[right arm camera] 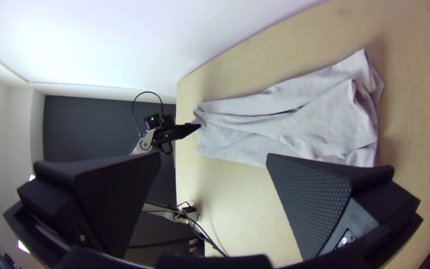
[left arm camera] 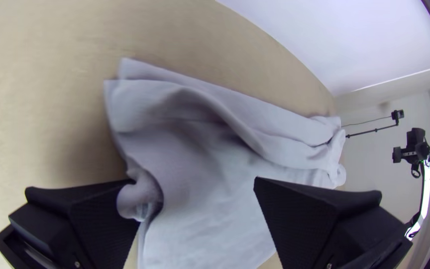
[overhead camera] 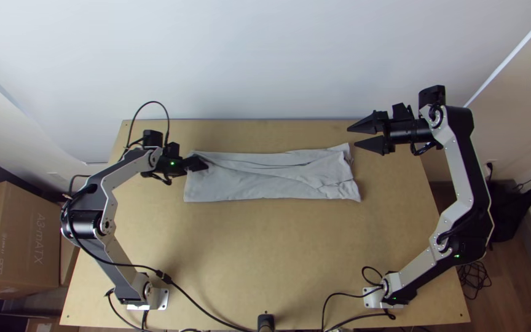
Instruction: Fold the t-shirt
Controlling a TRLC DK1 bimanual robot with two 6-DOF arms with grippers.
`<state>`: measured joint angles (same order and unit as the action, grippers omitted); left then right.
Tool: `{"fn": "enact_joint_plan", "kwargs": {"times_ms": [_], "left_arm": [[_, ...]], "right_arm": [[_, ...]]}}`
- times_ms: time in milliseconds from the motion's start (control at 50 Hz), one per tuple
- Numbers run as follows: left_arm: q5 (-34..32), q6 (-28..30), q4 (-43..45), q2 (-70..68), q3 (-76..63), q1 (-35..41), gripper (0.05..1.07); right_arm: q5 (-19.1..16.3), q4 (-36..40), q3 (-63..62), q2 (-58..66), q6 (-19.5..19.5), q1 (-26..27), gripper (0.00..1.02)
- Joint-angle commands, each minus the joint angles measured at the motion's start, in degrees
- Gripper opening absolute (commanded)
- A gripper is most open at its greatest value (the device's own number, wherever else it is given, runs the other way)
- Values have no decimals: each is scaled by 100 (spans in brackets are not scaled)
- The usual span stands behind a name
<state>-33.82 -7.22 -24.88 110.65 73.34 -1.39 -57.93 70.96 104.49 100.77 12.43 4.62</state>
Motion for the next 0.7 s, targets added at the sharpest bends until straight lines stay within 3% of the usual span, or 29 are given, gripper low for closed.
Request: {"fn": "enact_joint_plan", "kwargs": {"times_ms": [0,40,80,120,160,180,400,680], "left_arm": [[166,-288,-25,326,-83,271,101],[262,-280,-16,326,-101,332,97],[280,-262,10,308,-153,359,79],[456,-271,107,290,-206,376,52],[552,-271,124,282,-224,367,15],[561,-280,133,282,-224,341,7],[587,-174,124,-88,-549,-169,8],[570,784,-579,-624,-637,-1672,8]], "right_arm": [[-87,23,-139,-269,49,-14,97],[-95,23,-166,-295,49,-14,97],[-87,23,-209,-321,49,-14,97],[-87,23,-262,-365,32,-5,97],[-87,23,-324,-400,5,-5,97],[-87,23,-350,-418,-3,4,97],[-87,23,-605,-567,-109,39,97],[-87,23,-904,-620,-285,47,97]]}}
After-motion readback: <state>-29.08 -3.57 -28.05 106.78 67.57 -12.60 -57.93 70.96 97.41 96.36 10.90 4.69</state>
